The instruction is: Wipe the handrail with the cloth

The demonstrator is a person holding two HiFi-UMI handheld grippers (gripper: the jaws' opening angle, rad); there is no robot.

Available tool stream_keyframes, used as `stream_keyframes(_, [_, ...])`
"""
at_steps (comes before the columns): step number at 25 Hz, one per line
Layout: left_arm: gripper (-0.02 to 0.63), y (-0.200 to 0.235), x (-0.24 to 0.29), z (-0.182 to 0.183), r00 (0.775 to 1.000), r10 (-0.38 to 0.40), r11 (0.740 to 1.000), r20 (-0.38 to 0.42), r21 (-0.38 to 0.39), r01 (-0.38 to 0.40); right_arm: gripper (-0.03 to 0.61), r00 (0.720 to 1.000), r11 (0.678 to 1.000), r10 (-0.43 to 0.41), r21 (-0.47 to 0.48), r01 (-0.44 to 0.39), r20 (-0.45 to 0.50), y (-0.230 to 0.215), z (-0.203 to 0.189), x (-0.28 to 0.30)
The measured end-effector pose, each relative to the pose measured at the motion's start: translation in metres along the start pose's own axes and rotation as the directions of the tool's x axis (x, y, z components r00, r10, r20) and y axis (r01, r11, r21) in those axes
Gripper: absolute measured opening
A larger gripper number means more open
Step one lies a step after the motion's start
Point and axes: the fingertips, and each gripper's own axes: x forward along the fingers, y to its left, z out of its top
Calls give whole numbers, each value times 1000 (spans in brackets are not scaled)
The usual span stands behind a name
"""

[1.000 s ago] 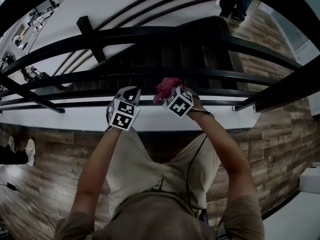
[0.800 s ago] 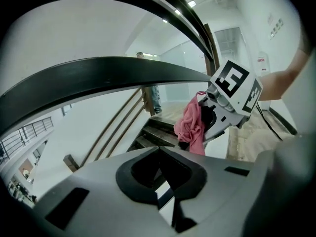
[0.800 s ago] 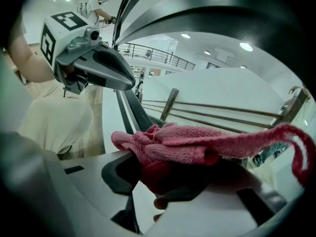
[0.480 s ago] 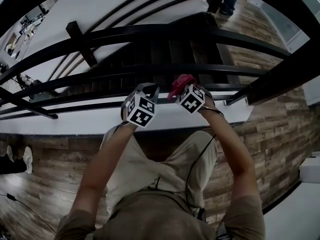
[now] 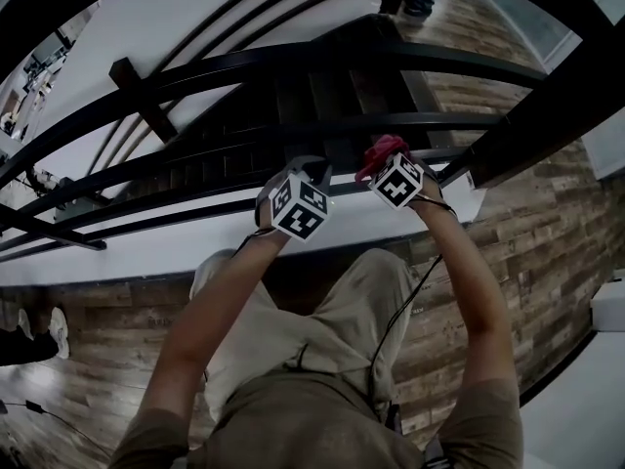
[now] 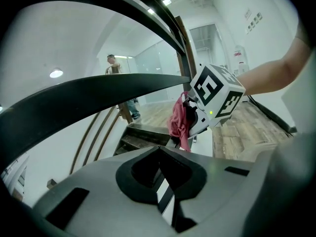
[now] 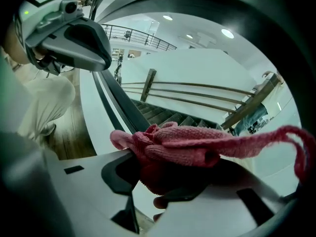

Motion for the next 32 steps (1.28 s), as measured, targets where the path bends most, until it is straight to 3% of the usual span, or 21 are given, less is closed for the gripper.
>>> stream_keyframes(6, [17, -20, 29, 22, 1000, -13, 999, -1, 40, 13, 127, 996, 998, -42, 36, 45, -75, -41, -52, -4])
stream_keyframes(12, [17, -47, 43, 46, 999, -35, 999, 35, 38, 34, 127, 980, 985, -144, 79, 156, -137, -86, -112, -12])
stream_keyframes(18, [17, -60, 46, 63, 997, -46, 998, 54, 55, 43, 129, 941, 969, -222, 46, 241, -257, -135, -173, -18])
stream_keyframes(23, [17, -71, 50, 63, 997, -57, 997, 45, 63, 54, 130, 889, 949, -292, 11, 316, -352, -170, -218, -26])
stream_keyframes(25, [17, -75, 53, 60, 997, -60, 996, 40, 63, 57, 130, 879, 917, -332, 102, 386, -341, -184, -235, -29])
stream_keyframes(28, [17, -77, 55, 53, 998, -58, 996, 29, 65, 56, 129, 865, 798, -413, 345, 494, -285, -193, -256, -37])
stream_keyframes(30, [17, -76, 56, 47, 998, -58, 996, 20, 64, 56, 129, 857, 737, -436, 438, 515, -275, -185, -265, -35])
stream_keyframes(32, [17, -74, 58, 42, 998, -59, 996, 10, 61, 58, 129, 875, 716, -396, 504, 483, -277, -165, -271, -22])
